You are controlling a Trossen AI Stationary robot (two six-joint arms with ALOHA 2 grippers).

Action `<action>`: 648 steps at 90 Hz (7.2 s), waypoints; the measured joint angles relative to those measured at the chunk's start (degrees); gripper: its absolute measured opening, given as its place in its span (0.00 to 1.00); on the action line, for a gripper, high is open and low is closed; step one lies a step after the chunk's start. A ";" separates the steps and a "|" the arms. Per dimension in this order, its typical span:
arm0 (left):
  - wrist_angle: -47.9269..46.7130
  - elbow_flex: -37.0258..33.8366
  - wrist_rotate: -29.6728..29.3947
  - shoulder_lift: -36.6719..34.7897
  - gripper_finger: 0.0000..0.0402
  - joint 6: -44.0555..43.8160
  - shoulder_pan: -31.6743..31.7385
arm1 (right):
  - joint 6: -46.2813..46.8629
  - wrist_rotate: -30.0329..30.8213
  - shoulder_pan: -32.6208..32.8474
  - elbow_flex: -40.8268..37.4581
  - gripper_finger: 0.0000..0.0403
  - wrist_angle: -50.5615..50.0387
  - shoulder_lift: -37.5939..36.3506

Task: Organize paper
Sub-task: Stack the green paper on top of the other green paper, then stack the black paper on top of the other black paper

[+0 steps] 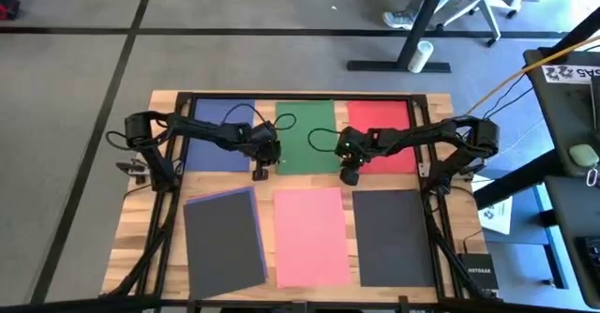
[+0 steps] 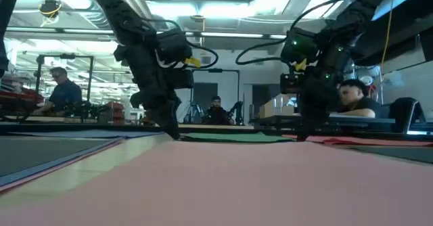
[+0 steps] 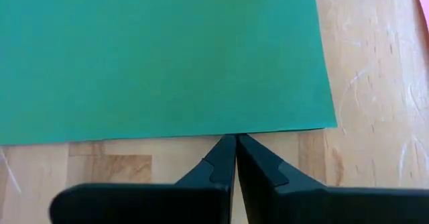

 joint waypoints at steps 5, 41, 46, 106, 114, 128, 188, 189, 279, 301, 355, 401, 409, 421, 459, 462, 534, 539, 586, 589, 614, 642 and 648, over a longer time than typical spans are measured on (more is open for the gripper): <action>0.10 0.00 0.00 0.00 0.00 0.00 0.00 | 0.00 0.00 0.00 0.00 0.00 -0.14 0.00; -0.04 0.00 0.00 0.00 0.00 0.00 0.00 | -0.10 -0.09 0.04 -0.01 0.00 -0.34 -0.04; -0.04 0.00 0.00 0.00 0.00 0.00 0.00 | -0.11 -0.14 0.04 -0.02 0.00 -0.01 0.27; -0.81 0.00 0.01 -0.07 0.00 0.22 0.00 | 0.22 -2.92 0.02 0.04 0.00 1.32 3.10; -1.34 0.02 0.01 -0.07 0.00 0.44 0.00 | 0.24 -3.09 0.02 0.09 0.00 0.90 3.10; -1.81 0.07 0.02 -0.09 0.00 0.44 0.00 | 0.24 -3.51 0.02 0.25 0.00 -0.37 3.10; -2.25 0.00 -0.02 -0.09 0.00 0.44 0.00 | -1.14 -4.45 0.13 0.16 0.00 -2.89 2.36; -2.24 0.00 -0.02 -0.09 0.00 0.44 0.00 | -1.14 -4.48 0.13 0.14 0.00 -2.79 2.36; -11.00 0.35 -0.24 -8.64 0.00 -1.90 -0.81 | -4.29 -4.48 0.20 10.23 0.00 -19.41 0.41; -24.32 0.44 2.94 -13.58 0.00 -7.86 -5.35 | -4.20 -5.55 0.20 18.31 0.00 -33.39 0.35; -26.24 -2.89 4.98 -13.60 0.29 -21.36 -19.01 | -3.93 -2.22 6.24 20.22 0.18 -30.37 0.22; -22.67 -2.86 -5.22 -13.61 0.43 -17.42 -17.69 | -3.96 -0.87 6.12 20.22 0.18 -27.00 0.15; -21.40 -2.82 -5.09 -13.13 0.43 -16.14 -17.20 | -3.96 -0.85 6.10 20.24 0.18 -26.52 0.15; -21.64 -2.82 -5.00 -11.20 0.43 -13.78 -16.39 | -3.98 -0.85 6.10 20.26 0.18 -25.88 0.15; -20.90 -2.61 -5.23 -6.80 0.37 -9.36 -15.26 | -4.21 -0.85 6.10 20.28 0.18 -25.62 0.13; -20.96 -2.62 -5.31 -6.90 0.34 -9.44 -15.26 | -4.22 -0.85 6.10 20.28 0.18 -25.58 0.13; -32.94 0.07 -4.13 -10.52 0.00 -8.34 -18.88 | -4.24 -0.85 6.08 20.26 0.18 -25.08 0.13; -34.30 1.18 -4.11 -10.54 0.00 -8.35 -19.39 | -4.24 -0.85 6.08 20.26 0.18 -25.02 0.13; -46.39 8.73 -10.85 -11.20 0.00 -8.06 -21.78 | -4.22 -0.85 6.08 20.26 0.18 -24.87 0.13; -46.49 8.81 -11.35 -11.73 0.00 -7.92 -22.05 | -4.22 -0.85 6.08 20.26 0.18 -24.84 0.13; -46.70 8.81 -11.73 -19.94 0.00 -10.35 -21.65 | -3.67 -3.98 6.10 20.22 0.18 -21.29 0.13; -46.76 8.59 -11.30 -27.78 0.00 -13.68 -19.32 | 0.46 -11.88 8.07 20.22 0.18 -5.85 0.13; -46.69 8.59 -11.25 -28.36 0.00 -14.24 -18.91 | 2.39 -13.47 9.70 20.22 0.18 0.00 0.42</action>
